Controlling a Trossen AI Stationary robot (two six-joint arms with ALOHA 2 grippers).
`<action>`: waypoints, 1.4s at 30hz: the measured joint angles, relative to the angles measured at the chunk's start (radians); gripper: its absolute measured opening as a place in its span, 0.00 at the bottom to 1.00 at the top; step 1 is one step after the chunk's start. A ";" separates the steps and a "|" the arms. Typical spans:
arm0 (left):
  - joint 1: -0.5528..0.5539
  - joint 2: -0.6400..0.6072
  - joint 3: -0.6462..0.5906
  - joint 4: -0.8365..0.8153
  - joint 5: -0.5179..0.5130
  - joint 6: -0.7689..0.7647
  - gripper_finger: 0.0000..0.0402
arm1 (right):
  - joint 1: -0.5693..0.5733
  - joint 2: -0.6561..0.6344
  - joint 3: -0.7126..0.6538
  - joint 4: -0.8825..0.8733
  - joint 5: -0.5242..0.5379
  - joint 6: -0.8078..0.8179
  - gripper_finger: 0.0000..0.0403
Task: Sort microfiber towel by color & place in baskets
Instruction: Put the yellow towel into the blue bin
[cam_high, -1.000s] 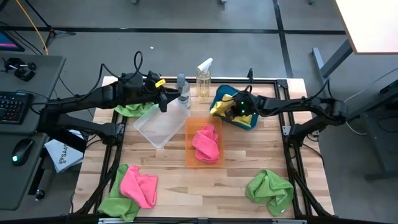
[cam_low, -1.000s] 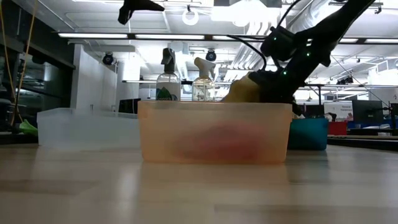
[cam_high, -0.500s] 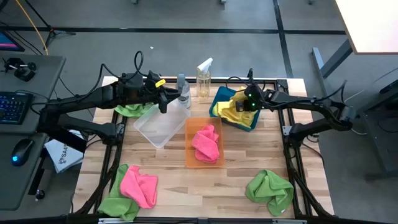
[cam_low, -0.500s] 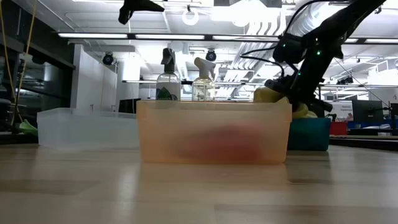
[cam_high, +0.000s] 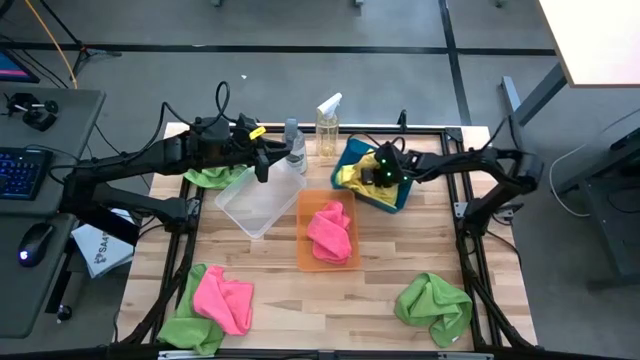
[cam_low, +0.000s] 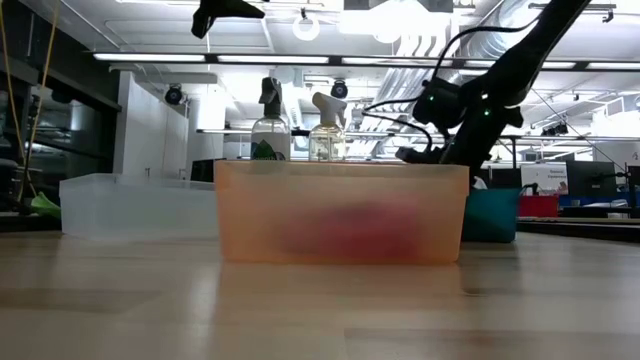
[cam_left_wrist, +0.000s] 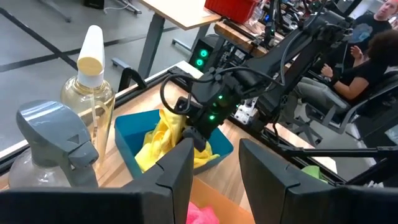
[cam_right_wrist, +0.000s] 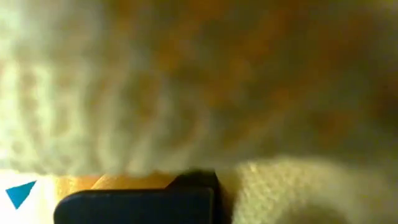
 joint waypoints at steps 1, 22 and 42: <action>0.000 0.000 0.000 0.000 0.000 0.000 0.29 | 0.000 0.012 0.001 0.002 -0.003 0.015 0.00; 0.000 0.000 0.000 0.000 0.003 0.000 0.29 | 0.000 -0.317 -0.011 -0.181 0.032 -0.082 0.39; 0.000 0.000 0.000 0.000 0.004 0.001 0.29 | 0.000 -0.658 -0.006 -0.232 -0.066 -0.103 0.51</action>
